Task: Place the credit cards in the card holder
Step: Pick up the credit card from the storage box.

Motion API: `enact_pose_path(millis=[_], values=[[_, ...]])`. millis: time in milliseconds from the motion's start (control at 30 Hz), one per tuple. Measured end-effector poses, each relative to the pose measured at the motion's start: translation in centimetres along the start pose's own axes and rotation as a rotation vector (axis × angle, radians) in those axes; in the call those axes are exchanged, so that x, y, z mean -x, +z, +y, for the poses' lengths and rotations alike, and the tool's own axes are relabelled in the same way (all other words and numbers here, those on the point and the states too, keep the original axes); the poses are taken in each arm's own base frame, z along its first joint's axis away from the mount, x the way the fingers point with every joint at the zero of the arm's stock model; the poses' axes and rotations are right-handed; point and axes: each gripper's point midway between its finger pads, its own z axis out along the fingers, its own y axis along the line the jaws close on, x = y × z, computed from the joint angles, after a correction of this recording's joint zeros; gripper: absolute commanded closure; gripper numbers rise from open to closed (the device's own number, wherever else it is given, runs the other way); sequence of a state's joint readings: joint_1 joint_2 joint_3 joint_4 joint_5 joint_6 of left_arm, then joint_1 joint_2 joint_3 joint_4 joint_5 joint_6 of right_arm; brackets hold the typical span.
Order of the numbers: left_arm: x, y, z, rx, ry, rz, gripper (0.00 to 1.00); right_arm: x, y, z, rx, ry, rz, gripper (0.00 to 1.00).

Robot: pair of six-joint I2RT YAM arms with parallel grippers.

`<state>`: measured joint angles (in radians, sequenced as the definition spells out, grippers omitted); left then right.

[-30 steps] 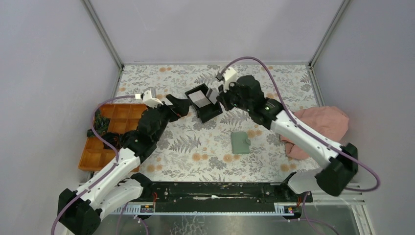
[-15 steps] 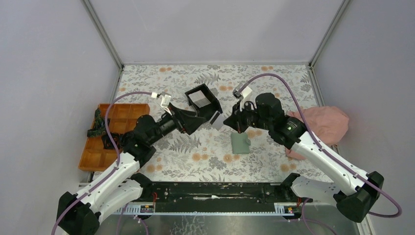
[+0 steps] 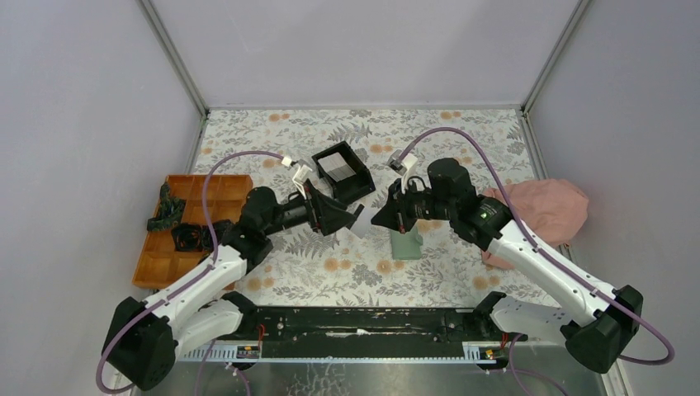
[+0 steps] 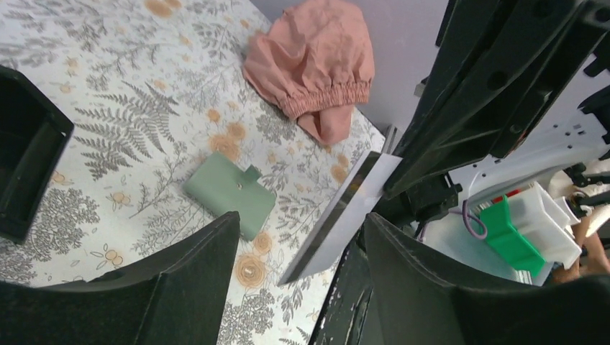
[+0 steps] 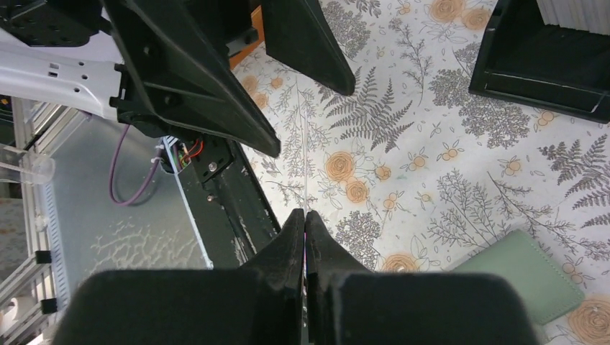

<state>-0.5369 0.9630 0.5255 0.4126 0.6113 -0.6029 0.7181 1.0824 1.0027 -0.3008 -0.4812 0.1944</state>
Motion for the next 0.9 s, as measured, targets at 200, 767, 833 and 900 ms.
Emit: enact_pose_path(millis=[200, 767, 833, 900], values=[[-2.0, 0.5, 0.6, -0.025, -0.025, 0.081, 0.52, 0.0, 0.2, -0.4, 0.032, 0.038, 0.010, 1.00], [-2.7, 1.3, 0.3, -0.093, -0.026, 0.146, 1.00, -0.4, 1.4, -3.5, 0.057, 0.152, 0.052, 0.77], [-2.6, 1.5, 0.3, -0.100, -0.024, 0.142, 1.00, -0.3, 1.3, -3.7, 0.057, 0.168, 0.049, 0.59], [-2.6, 1.7, 0.3, -0.105, -0.026, 0.141, 1.00, 0.1, 1.3, -4.1, 0.050, 0.171, 0.031, 0.48]])
